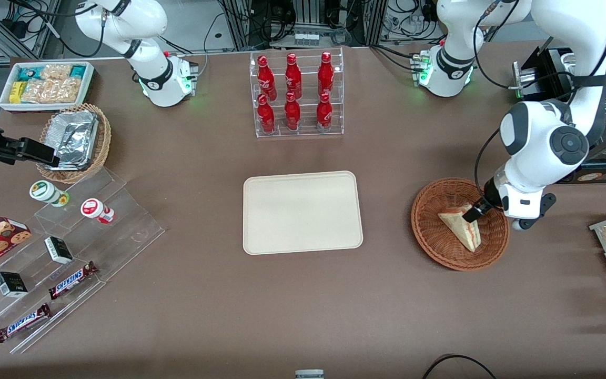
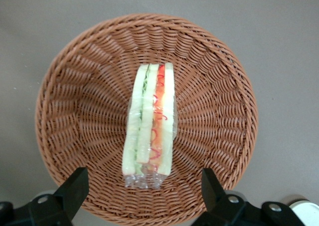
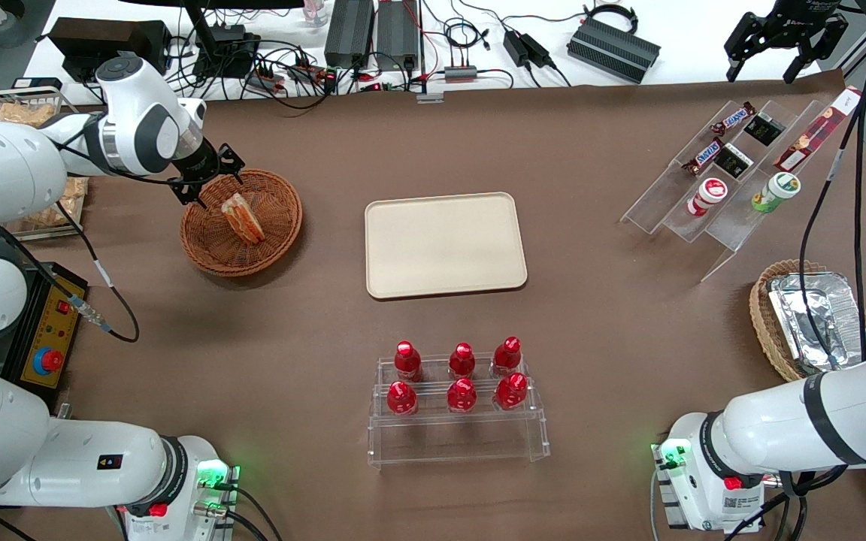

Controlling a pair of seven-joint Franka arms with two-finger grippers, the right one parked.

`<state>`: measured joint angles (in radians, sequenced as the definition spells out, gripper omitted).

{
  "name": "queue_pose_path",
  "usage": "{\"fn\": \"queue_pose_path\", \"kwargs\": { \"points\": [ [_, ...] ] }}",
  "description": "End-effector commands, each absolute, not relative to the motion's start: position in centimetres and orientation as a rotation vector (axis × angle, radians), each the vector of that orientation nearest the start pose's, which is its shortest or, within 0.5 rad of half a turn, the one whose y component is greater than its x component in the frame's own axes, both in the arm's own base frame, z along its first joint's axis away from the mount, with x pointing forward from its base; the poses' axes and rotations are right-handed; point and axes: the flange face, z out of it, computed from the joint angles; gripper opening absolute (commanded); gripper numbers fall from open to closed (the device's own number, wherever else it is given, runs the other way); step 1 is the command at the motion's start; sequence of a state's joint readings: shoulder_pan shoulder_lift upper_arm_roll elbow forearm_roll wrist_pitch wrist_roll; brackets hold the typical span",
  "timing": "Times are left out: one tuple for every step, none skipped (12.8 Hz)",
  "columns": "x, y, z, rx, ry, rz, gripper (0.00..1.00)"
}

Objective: Place sandwich from basket to tray
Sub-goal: 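Lower the left gripper and close it on the sandwich's wrapped edge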

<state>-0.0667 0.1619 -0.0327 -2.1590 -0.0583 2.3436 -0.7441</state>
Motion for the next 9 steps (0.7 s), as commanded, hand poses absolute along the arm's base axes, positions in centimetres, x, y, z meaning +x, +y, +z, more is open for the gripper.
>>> {"fn": "queue_pose_path", "kwargs": {
  "points": [
    [55.9, -6.4, 31.1, -3.006, -1.116, -0.014, 1.00],
    [56.0, -6.4, 30.7, -3.005, -1.112, -0.012, 1.00],
    [56.1, -6.4, 30.4, -3.006, -1.111, -0.020, 1.00],
    [56.2, -6.3, 29.9, -3.004, -1.105, -0.018, 1.00],
    [56.3, -6.3, 29.4, -3.005, -1.100, -0.024, 1.00],
    [56.3, -6.2, 28.7, -3.001, -1.100, -0.018, 1.00],
    [56.5, -6.2, 28.3, -3.003, -1.100, -0.028, 1.00],
    [56.5, -6.2, 27.7, -3.004, -1.100, -0.038, 1.00],
    [56.5, -6.1, 26.8, -2.999, -1.101, -0.023, 1.00]
  ]
}}
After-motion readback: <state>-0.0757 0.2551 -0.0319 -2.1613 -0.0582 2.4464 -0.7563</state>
